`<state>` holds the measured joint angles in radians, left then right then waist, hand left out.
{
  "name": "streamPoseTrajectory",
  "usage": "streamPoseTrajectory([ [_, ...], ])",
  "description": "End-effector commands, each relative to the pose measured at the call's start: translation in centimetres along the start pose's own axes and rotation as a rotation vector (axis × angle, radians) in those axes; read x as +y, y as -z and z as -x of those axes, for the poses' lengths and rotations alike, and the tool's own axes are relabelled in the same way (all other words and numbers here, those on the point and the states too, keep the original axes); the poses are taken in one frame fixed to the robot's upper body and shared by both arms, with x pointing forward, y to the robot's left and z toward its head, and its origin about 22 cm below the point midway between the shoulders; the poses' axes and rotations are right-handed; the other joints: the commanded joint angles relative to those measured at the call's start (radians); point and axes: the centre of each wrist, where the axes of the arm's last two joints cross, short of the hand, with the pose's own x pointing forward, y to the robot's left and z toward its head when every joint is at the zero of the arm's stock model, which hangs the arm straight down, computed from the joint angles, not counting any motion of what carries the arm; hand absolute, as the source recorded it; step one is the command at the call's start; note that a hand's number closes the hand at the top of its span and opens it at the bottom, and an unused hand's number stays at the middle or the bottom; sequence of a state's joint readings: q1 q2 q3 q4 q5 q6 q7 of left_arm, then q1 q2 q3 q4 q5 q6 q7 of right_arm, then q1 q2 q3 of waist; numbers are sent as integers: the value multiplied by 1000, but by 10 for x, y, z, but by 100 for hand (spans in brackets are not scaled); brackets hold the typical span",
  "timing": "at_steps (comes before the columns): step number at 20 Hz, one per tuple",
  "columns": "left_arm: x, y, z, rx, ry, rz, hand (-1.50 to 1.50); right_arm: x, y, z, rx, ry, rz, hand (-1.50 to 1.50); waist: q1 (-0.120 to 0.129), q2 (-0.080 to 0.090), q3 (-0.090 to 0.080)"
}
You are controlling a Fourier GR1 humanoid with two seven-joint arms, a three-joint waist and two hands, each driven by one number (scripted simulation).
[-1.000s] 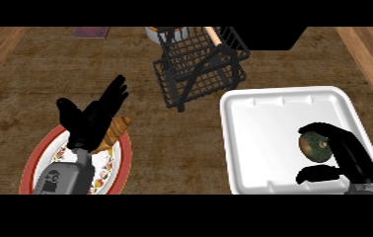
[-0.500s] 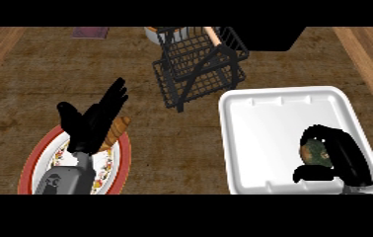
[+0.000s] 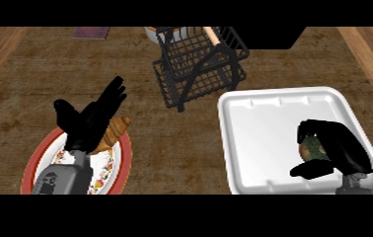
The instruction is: Pick the squash from the tray and place it in the tiered basket
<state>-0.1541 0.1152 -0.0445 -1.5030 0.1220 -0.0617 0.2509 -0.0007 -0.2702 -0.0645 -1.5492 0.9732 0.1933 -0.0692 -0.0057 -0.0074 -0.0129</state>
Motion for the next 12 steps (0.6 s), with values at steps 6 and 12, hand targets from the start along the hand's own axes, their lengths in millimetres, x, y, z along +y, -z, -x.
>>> streamPoseTrajectory([
  [6,6,-10,8,1,8,-16,0,-85,-47,-57,-55,264,132,150,-13,-1,11],
  [12,-4,-5,3,-6,-1,-7,0,-150,-89,-96,-170,267,314,150,-7,-1,11],
])
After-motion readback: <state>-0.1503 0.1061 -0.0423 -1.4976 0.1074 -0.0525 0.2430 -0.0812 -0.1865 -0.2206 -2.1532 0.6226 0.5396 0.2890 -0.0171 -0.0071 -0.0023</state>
